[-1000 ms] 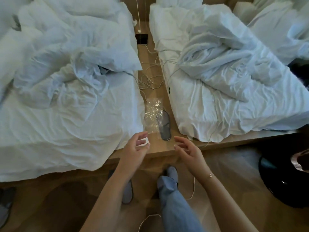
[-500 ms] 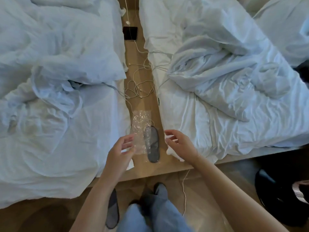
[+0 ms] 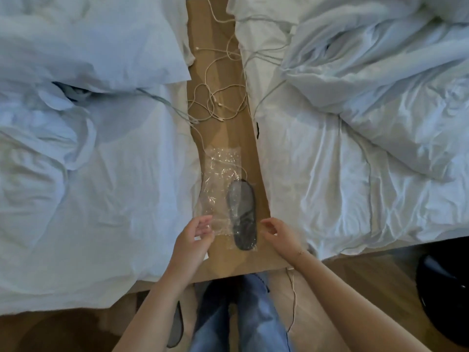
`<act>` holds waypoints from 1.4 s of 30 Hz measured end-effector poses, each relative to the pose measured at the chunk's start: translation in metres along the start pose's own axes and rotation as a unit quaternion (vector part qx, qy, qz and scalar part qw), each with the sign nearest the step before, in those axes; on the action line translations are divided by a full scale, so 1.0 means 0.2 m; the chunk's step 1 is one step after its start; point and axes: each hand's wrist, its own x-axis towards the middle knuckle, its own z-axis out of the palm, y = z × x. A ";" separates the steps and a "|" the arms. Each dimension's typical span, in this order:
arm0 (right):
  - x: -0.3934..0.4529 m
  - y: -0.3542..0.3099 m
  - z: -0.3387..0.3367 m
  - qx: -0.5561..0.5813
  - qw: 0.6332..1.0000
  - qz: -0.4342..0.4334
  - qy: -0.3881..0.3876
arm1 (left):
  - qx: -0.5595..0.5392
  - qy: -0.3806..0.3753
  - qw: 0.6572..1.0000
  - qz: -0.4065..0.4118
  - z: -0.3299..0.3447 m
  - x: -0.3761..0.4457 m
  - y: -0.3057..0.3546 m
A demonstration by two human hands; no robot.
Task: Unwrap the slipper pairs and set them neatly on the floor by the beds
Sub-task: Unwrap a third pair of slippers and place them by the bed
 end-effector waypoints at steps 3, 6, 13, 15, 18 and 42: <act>0.34 0.19 0.16 0.033 0.998 0.059 -0.008 | -0.003 -0.007 1.000 -0.024 0.11 0.26 -0.16; 0.66 0.35 0.34 0.074 0.991 0.113 -0.001 | -0.016 0.009 0.999 -0.043 0.15 0.50 -0.33; 1.02 0.56 0.65 0.111 0.972 0.194 0.076 | -0.023 0.036 0.995 -0.086 0.22 0.77 -0.59; 1.06 0.59 0.69 0.111 0.970 0.197 0.088 | -0.031 0.034 0.995 -0.092 0.24 0.80 -0.62; 1.09 0.62 0.68 0.106 0.969 0.213 0.073 | -0.033 0.031 0.995 -0.092 0.25 0.81 -0.61; -0.19 -0.26 -0.28 0.147 0.972 -0.032 0.182 | -0.026 -0.007 0.997 0.066 0.05 -0.06 0.34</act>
